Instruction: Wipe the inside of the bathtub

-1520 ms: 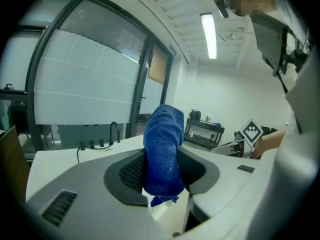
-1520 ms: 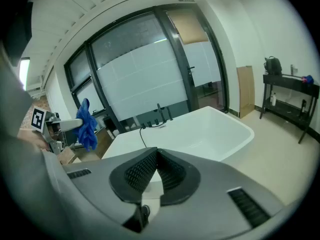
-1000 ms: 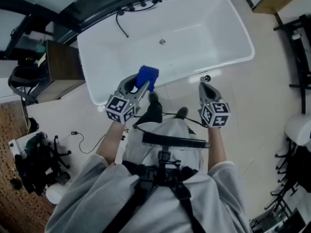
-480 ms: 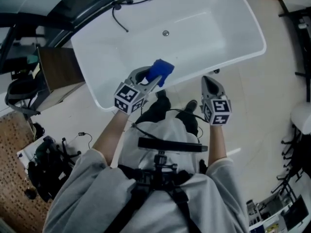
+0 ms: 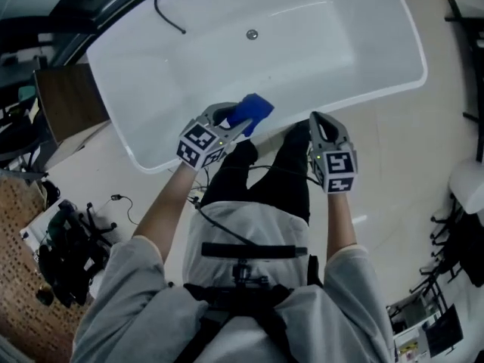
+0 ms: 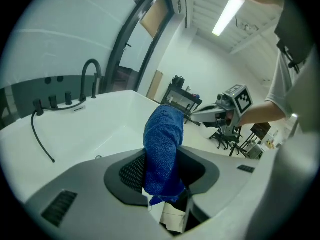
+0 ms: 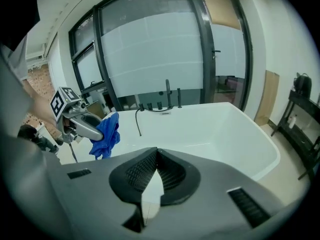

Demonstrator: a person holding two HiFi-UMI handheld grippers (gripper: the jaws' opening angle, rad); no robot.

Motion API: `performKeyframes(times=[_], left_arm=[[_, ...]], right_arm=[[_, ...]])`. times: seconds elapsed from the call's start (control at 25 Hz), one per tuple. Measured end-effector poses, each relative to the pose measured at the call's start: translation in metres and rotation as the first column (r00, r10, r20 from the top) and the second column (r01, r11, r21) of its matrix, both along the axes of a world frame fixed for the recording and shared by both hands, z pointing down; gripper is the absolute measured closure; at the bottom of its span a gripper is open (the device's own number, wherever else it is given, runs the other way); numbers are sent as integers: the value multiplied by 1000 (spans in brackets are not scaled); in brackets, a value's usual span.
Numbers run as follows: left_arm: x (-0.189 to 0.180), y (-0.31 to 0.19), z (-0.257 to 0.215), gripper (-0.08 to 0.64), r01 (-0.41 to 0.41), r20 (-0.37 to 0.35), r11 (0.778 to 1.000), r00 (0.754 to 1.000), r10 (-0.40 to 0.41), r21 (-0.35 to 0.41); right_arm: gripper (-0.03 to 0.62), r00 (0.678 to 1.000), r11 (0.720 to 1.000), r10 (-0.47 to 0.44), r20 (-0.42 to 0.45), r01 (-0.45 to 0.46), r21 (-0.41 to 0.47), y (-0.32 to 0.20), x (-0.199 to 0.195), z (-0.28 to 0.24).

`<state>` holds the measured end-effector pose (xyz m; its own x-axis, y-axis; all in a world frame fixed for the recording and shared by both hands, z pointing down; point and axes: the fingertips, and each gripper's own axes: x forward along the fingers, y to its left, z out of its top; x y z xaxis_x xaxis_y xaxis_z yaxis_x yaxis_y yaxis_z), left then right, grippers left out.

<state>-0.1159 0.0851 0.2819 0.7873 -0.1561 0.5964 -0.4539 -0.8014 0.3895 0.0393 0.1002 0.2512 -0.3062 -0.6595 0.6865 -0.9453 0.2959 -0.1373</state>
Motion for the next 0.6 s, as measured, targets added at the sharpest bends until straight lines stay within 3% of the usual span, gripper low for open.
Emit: performKeyframes(times=[0.28,0.6], left_arm=[[12,5,90,399,35,64,994,998,-28,-102],[30,11,172,400,-138,124,968,978,166,-209]], right_arm=[[586,994,993,-105,8,106,-48,-19,-1,62],[586,983,980,-185,-7,184,-74,-34,2,108]])
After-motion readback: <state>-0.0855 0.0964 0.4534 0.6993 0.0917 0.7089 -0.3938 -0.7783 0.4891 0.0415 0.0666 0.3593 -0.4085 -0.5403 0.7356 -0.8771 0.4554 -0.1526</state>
